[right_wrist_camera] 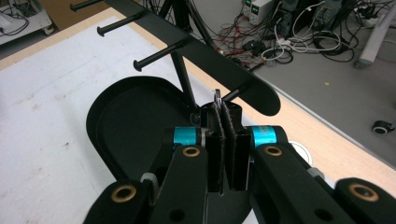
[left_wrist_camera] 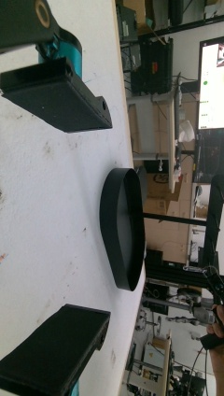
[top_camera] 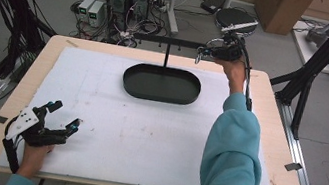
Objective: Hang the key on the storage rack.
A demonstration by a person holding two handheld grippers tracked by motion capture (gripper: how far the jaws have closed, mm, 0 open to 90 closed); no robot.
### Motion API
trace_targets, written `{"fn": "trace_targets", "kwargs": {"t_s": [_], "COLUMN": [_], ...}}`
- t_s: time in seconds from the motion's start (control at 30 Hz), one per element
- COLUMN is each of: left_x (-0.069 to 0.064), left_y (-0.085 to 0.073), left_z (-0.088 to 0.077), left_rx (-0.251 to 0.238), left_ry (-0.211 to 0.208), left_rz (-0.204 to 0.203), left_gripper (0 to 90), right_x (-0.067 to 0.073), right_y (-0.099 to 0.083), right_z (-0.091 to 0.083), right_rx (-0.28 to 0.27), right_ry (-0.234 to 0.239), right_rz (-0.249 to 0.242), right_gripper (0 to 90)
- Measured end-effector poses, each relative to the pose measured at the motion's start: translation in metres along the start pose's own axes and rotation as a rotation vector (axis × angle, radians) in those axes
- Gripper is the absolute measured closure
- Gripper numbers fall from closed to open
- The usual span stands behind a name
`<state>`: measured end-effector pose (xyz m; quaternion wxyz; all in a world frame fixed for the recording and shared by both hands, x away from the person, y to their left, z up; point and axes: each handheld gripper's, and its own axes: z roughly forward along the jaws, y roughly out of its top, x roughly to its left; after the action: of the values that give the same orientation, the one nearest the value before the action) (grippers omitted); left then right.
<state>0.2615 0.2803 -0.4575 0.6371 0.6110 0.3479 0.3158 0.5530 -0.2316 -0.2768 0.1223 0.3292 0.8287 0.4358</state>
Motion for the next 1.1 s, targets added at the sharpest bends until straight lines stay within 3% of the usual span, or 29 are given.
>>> {"fn": "trace_targets", "kwargs": {"t_s": [0.27, 0.33, 0.43, 0.53, 0.67, 0.73, 0.9, 1.0, 1.1], "left_x": [0.000, 0.000, 0.000, 0.000, 0.000, 0.000, 0.000, -0.001, -0.001], "left_y": [0.000, 0.000, 0.000, 0.000, 0.000, 0.000, 0.000, 0.000, 0.000], "left_z": [0.000, 0.000, 0.000, 0.000, 0.000, 0.000, -0.001, 0.000, 0.000], "left_rx": [-0.001, -0.001, -0.002, -0.003, -0.004, -0.002, -0.001, -0.004, 0.000], "left_ry": [0.002, 0.002, 0.002, 0.002, 0.003, 0.002, 0.002, 0.000, 0.000], "left_rz": [0.002, 0.002, 0.003, 0.004, 0.001, 0.006, 0.009, 0.010, 0.010], "left_gripper": [8.2, 8.2, 8.2, 8.2, 8.2, 8.2, 8.1, 8.2, 8.1], "right_x": [0.000, 0.000, 0.000, -0.001, 0.002, 0.008, 0.023, 0.032, 0.044], "right_y": [-0.001, -0.001, -0.002, -0.004, -0.004, -0.003, -0.006, -0.015, -0.030], "right_z": [0.004, 0.003, 0.001, -0.003, -0.009, -0.013, -0.030, -0.047, -0.065], "right_rx": [-0.009, -0.029, -0.023, -0.029, -0.062, -0.075, -0.104, -0.139, -0.167], "right_ry": [-0.036, -0.039, -0.082, -0.093, -0.071, -0.066, -0.035, 0.008, 0.019], "right_rz": [0.012, 0.024, 0.040, 0.090, 0.126, 0.122, 0.077, 0.060, 0.006], "right_gripper": [87.3, 82.0, 64.9, 43.9, 9.4, 0.7, 0.7, 0.7, 0.7]}}
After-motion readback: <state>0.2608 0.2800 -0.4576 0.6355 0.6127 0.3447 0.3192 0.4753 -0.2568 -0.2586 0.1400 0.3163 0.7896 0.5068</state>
